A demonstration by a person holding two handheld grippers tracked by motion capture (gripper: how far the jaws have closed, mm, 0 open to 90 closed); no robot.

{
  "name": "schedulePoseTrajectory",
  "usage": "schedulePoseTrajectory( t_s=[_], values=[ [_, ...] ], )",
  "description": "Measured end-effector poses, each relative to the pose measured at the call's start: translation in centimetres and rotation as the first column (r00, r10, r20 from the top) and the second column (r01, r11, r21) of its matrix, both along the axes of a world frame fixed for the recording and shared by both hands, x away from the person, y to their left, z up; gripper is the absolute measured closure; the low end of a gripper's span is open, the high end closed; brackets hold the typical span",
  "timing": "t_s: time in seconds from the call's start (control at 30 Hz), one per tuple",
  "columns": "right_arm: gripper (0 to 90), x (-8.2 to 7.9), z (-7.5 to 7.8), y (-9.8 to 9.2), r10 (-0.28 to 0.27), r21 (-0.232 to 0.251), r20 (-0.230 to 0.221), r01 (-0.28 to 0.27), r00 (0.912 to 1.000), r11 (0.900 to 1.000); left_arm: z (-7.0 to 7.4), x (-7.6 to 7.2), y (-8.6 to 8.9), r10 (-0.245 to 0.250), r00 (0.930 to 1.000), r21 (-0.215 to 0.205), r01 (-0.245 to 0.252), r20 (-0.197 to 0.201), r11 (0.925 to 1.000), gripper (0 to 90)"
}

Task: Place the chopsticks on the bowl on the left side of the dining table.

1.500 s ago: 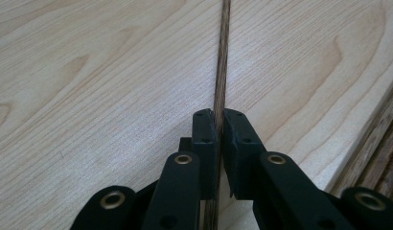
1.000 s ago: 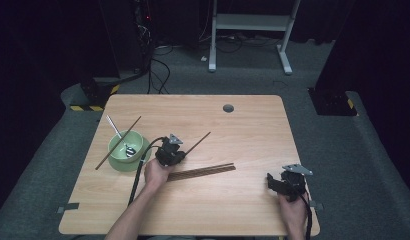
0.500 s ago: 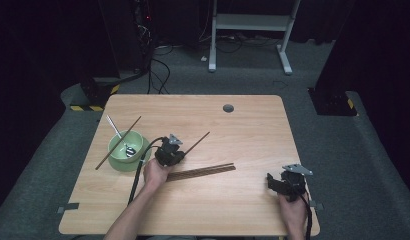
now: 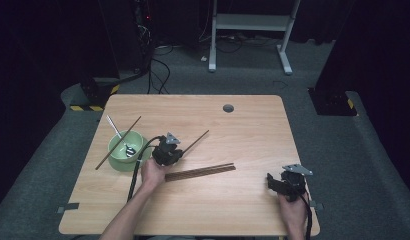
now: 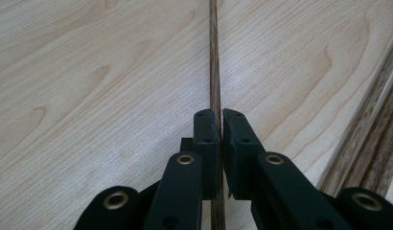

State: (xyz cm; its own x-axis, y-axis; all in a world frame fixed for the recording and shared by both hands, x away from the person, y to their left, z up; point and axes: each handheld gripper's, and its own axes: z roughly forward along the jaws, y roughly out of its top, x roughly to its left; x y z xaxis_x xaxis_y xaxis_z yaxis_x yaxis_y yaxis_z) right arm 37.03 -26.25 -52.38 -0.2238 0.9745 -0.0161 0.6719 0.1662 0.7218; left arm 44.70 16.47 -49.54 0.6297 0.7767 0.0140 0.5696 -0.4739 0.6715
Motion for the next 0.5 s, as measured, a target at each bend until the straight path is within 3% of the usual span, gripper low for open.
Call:
schedulePoseTrajectory(
  t_s=[0.5],
  values=[
    [23.5, 0.00, 0.00, 0.00, 0.000, 0.000, 0.000, 0.000, 1.0000, 1.000, 1.00, -0.36, 1.06, 0.025, 0.9997, -0.030, -0.024, 0.005, 0.9992, 84.5]
  ],
)
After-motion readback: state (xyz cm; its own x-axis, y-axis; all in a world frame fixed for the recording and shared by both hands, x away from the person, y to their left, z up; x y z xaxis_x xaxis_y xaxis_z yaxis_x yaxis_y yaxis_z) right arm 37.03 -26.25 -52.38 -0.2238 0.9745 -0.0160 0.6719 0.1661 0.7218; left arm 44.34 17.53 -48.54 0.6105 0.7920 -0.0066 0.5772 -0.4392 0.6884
